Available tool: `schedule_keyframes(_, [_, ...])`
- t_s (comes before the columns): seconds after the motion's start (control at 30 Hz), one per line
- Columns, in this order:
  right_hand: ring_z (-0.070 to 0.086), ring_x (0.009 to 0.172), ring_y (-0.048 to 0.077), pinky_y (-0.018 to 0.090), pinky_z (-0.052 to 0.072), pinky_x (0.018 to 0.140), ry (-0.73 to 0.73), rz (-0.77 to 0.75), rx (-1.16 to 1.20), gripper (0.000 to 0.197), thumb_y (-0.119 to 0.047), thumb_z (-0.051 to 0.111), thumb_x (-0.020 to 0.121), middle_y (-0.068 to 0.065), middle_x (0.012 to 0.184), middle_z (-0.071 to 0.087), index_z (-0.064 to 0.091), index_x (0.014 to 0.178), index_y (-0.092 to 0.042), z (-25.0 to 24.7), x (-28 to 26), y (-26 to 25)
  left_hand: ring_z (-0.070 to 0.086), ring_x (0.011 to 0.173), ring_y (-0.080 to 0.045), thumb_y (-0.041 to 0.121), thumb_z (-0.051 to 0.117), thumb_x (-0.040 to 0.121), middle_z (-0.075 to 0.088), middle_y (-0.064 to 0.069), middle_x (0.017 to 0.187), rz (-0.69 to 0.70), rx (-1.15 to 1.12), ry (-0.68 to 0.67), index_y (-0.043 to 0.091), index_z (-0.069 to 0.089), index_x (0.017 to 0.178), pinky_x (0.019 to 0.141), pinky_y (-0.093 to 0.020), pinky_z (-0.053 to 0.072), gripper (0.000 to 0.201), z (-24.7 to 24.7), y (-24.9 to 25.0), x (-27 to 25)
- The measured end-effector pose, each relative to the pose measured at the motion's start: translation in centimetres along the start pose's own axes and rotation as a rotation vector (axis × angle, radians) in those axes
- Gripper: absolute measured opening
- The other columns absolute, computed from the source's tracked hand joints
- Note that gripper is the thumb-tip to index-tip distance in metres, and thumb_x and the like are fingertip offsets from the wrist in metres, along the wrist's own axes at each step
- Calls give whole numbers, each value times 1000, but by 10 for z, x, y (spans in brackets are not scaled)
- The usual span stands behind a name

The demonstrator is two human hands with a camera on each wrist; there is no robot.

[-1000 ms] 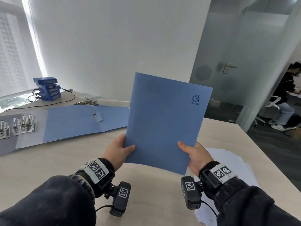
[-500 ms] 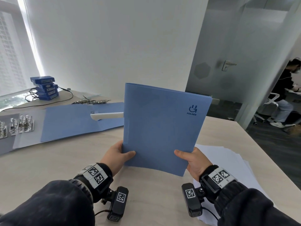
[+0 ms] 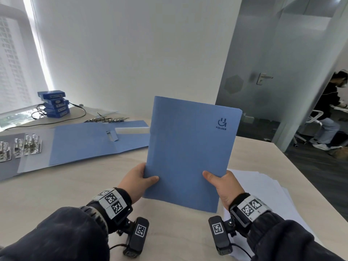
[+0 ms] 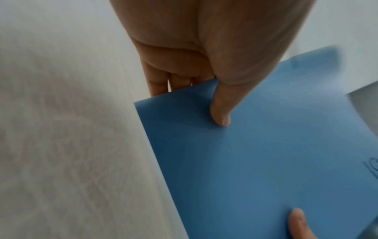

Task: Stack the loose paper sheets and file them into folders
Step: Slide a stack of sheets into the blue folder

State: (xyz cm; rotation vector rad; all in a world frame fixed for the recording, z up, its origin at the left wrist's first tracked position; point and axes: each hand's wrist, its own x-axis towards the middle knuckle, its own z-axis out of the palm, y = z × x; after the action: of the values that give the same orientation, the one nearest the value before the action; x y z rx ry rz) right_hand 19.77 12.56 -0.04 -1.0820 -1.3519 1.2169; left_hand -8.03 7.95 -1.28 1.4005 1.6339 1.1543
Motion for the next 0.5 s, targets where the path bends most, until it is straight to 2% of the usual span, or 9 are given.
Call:
schedule_keyframes(0.07, [74, 98, 24, 45, 56, 93, 42, 7, -36, 9, -10, 71, 91, 2, 101, 78, 76, 98, -14, -2, 3, -1, 65, 88, -11, 25, 75, 88, 65, 6, 99, 21, 86, 111, 26, 56, 110, 79, -32, 51, 30, -4, 9, 1])
schedule_keyframes(0.13, [74, 95, 25, 48, 56, 92, 72, 16, -68, 8, -10, 72, 91, 3, 98, 79, 76, 96, -13, -5, 5, -3, 58, 80, -13, 27, 75, 87, 57, 3, 90, 98, 144, 260, 26, 52, 107, 67, -25, 43, 31, -12, 22, 0])
schedule_keyframes(0.17, [74, 95, 26, 48, 57, 92, 80, 21, -71, 8, -9, 71, 91, 4, 98, 79, 76, 96, -12, -7, 6, -4, 56, 80, -16, 26, 75, 87, 55, 4, 88, 176, 179, 328, 27, 53, 105, 68, -25, 42, 28, -17, 30, -1])
schedule_keyframes(0.2, [74, 95, 28, 48, 57, 91, 82, 24, -67, 8, -8, 71, 91, 5, 98, 79, 76, 96, -11, -8, 6, -6, 55, 84, -19, 26, 75, 87, 54, 6, 88, 266, 220, 387, 28, 55, 102, 74, -28, 44, 26, -22, 38, -1])
schedule_keyframes(0.27, [74, 96, 30, 47, 57, 90, 69, 30, -59, 9, -6, 70, 91, 6, 98, 78, 76, 96, -10, -11, 5, -8, 53, 106, -22, 31, 74, 87, 56, 7, 105, 381, 346, 474, 30, 59, 107, 94, -37, 42, 25, -33, 52, 1])
schedule_keyframes(0.33, [74, 95, 30, 47, 57, 90, 36, 29, -62, 10, -6, 70, 91, 7, 99, 78, 76, 98, -10, -11, 3, -12, 40, 130, -22, 45, 68, 89, 49, 8, 134, 358, 522, 480, 34, 58, 126, 108, -44, 28, 40, -45, 64, 6])
schedule_keyframes(0.4, [74, 95, 30, 47, 57, 89, 0, 28, -72, 12, -6, 71, 90, 8, 100, 78, 76, 100, -10, -11, 2, -16, 34, 139, -20, 58, 58, 91, 46, 11, 145, 303, 707, 406, 37, 50, 140, 112, -45, 19, 54, -56, 73, 13])
schedule_keyframes(0.43, [74, 95, 30, 47, 57, 89, -13, 28, -72, 12, -5, 70, 90, 8, 101, 78, 76, 101, -10, -10, 1, -18, 40, 136, -20, 62, 53, 93, 54, 10, 140, 278, 778, 360, 37, 50, 139, 112, -44, 18, 52, -60, 75, 16])
schedule_keyframes(0.5, [74, 95, 30, 45, 57, 88, -31, 29, -67, 14, -4, 70, 91, 8, 101, 78, 76, 102, -9, -8, 0, -21, 57, 111, -23, 60, 47, 97, 68, 5, 106, 212, 810, 249, 34, 60, 122, 107, -40, 28, 39, -64, 76, 19])
